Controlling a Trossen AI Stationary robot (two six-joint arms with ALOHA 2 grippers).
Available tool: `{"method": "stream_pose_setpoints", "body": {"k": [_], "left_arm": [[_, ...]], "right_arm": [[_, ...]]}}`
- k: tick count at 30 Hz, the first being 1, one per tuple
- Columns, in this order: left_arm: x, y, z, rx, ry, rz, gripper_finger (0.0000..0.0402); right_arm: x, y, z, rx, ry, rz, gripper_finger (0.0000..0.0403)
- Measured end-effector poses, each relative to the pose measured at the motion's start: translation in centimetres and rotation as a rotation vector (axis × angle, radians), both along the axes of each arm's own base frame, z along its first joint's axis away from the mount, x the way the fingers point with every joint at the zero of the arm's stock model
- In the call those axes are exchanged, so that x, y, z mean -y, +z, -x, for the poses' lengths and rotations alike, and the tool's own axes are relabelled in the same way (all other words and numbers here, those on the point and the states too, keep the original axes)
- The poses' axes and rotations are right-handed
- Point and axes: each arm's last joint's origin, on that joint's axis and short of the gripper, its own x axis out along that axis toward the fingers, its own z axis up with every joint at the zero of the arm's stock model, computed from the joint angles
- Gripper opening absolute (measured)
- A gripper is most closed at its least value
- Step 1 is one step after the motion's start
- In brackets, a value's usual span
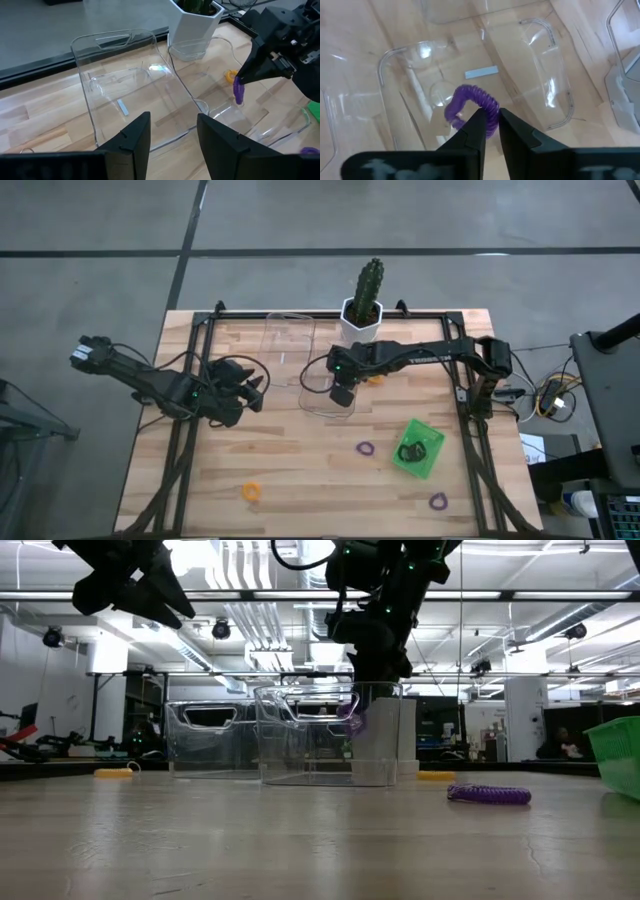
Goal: Sort spring keychains
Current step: Put the top violet spring keychain into the right transparent bin
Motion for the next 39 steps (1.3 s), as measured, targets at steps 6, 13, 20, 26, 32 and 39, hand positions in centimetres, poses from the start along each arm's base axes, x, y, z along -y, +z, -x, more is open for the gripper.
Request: {"method": "stream_pose_setpoints", "body": {"k": [6, 13, 20, 26, 32, 39], "left_arm": [[0.0, 0.0, 0.0, 0.003, 0.000, 0.001, 0.0153], [0.0, 0.0, 0.0, 0.007, 0.000, 0.003, 0.0153], [0.0, 0.1, -0.1, 0.009, -0.001, 0.003, 0.0153], [0.0, 0.1, -0.1, -0.007, -0.013, -0.013, 0.0153], [0.0, 0.1, -0.1, -0.008, -0.016, -0.016, 0.0153], [0.1, 0.2, -0.2, 0.005, -0.016, -0.011, 0.0153]], "right_arm": [[0.0, 0.0, 0.0, 0.000, 0.001, 0.000, 0.0087], [-0.2, 0.1, 0.1, -0.001, 0.023, -0.036, 0.0108], [-3.5, 3.5, 2.8, -0.016, 0.341, -0.218, 0.0104], [-7.2, 6.6, 6.5, -0.073, 0.514, -0.194, 0.0092], [-9.6, 7.5, 8.1, -0.007, 0.581, -0.191, 0.0078], [-10.4, 5.8, 7.9, -0.060, 0.506, -0.244, 0.0072]]}}
